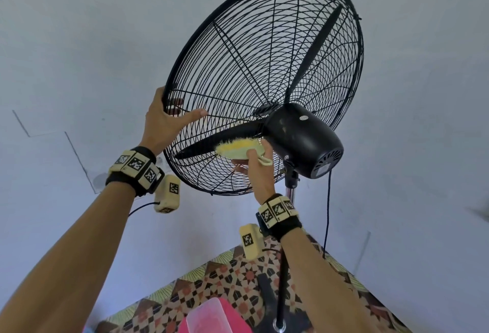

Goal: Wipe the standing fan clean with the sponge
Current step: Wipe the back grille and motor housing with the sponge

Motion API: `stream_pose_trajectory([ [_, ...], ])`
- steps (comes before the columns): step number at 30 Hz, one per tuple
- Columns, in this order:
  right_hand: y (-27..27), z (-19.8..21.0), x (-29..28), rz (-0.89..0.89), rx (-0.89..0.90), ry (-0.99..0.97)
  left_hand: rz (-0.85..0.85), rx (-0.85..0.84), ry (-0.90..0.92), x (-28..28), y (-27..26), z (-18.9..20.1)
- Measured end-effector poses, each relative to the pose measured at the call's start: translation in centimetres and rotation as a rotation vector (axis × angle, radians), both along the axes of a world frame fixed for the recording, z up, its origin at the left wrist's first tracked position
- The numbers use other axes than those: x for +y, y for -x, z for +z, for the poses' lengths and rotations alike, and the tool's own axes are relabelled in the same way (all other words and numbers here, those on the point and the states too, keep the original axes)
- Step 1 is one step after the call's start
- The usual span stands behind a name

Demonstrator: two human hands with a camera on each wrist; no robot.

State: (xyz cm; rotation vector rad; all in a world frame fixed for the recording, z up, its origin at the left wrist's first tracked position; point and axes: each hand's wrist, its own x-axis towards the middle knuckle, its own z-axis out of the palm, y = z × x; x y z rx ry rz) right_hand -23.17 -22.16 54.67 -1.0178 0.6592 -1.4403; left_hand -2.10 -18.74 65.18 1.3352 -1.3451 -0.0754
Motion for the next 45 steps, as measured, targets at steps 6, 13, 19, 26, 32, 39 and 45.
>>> stream_pose_trajectory([
  [6,0.0,2.0,-0.7,-0.031,-0.157,0.000,0.001,-0.008,0.012,0.0,0.6,0.0],
  [13,0.4,0.3,0.1,-0.022,-0.286,-0.059,0.004,-0.022,-0.002,0.3,0.2,0.0],
  [19,-0.7,1.4,-0.3,-0.101,-0.586,-0.191,0.017,-0.011,0.004,0.2,0.5,0.0],
  [26,-1.1,-2.0,0.1,-0.054,-0.603,-0.214,0.028,-0.018,-0.007,0.6,0.5,0.0],
  [32,-0.7,-0.7,-0.4,-0.054,-0.632,-0.204,0.027,-0.010,-0.002,0.5,0.6,-0.1],
  [39,-0.2,-3.2,-0.2,-0.117,-0.561,-0.309,0.034,-0.022,0.003,0.7,0.8,-0.1],
  [45,-0.2,-1.1,-0.1,-0.088,-0.502,-0.174,0.039,-0.013,0.010,0.7,0.7,-0.2],
])
